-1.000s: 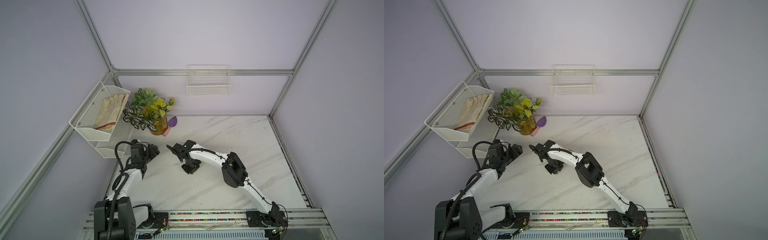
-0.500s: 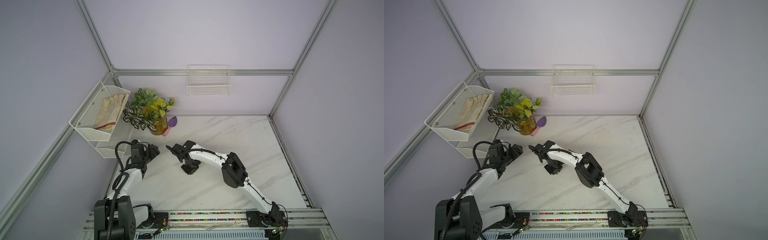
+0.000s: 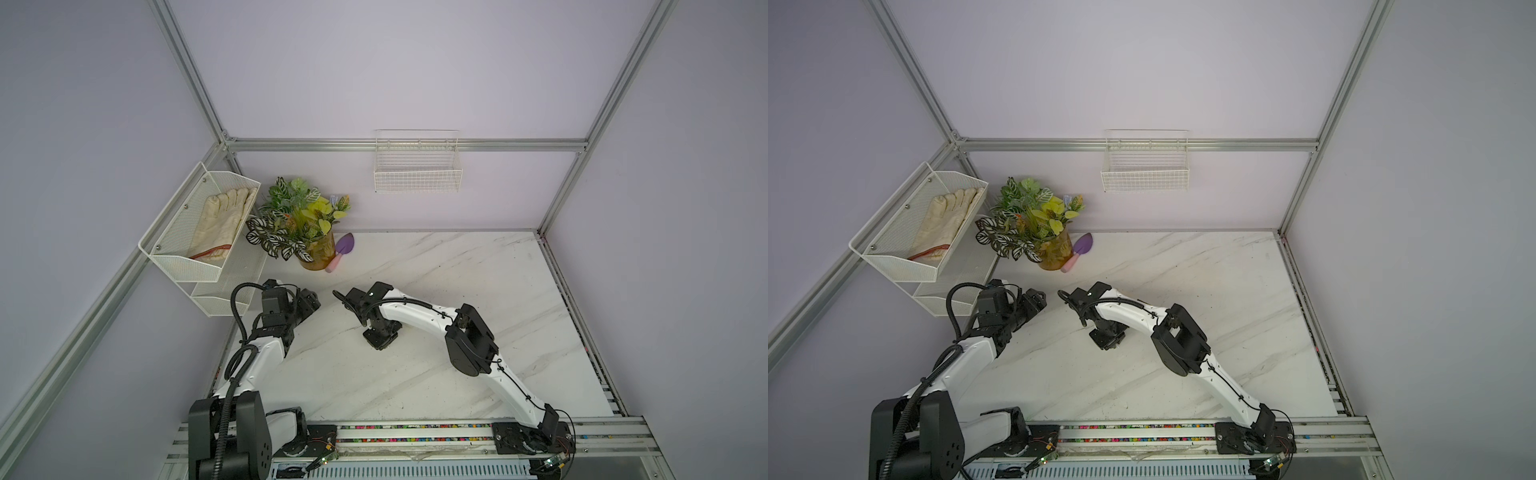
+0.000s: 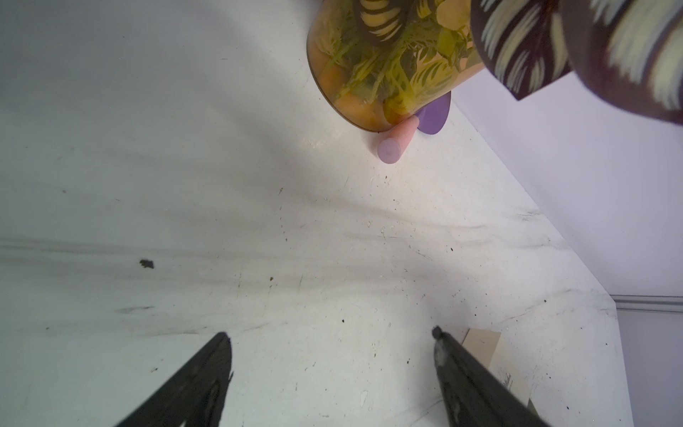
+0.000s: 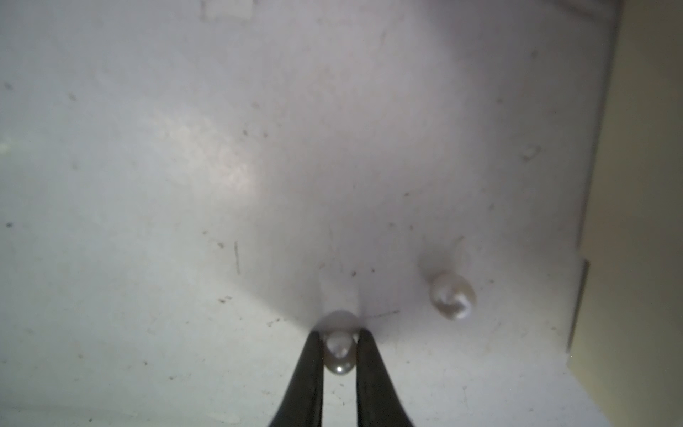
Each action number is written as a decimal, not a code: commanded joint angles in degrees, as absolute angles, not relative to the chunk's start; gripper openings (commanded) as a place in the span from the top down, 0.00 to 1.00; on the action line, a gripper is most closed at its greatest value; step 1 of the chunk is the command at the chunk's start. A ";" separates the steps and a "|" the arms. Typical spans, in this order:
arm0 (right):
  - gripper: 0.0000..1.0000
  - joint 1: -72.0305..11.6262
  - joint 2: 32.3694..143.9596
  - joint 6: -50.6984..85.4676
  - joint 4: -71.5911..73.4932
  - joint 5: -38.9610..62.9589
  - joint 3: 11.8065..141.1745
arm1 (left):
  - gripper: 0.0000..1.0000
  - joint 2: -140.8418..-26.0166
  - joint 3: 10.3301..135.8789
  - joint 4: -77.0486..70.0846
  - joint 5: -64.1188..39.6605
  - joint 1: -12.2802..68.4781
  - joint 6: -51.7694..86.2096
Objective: Place the earrings into the drawer-style jewelry box
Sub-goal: Pick up the earring from the center of the board.
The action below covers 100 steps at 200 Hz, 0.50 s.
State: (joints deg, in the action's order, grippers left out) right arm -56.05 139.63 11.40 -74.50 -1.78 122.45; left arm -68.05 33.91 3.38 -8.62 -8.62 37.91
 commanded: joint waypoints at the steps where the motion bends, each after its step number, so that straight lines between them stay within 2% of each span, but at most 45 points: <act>1: 0.88 -56.38 134.01 10.93 -67.26 -0.95 116.34 | 0.14 -68.85 34.19 1.02 -10.52 -9.05 36.94; 50: 0.90 -54.88 118.57 12.14 -49.94 1.88 97.20 | 0.13 -70.52 35.62 0.18 -13.18 -7.37 36.08; 100: 0.93 -52.09 102.91 12.10 -32.28 1.32 79.25 | 0.13 -74.98 40.46 0.01 -12.12 2.70 32.13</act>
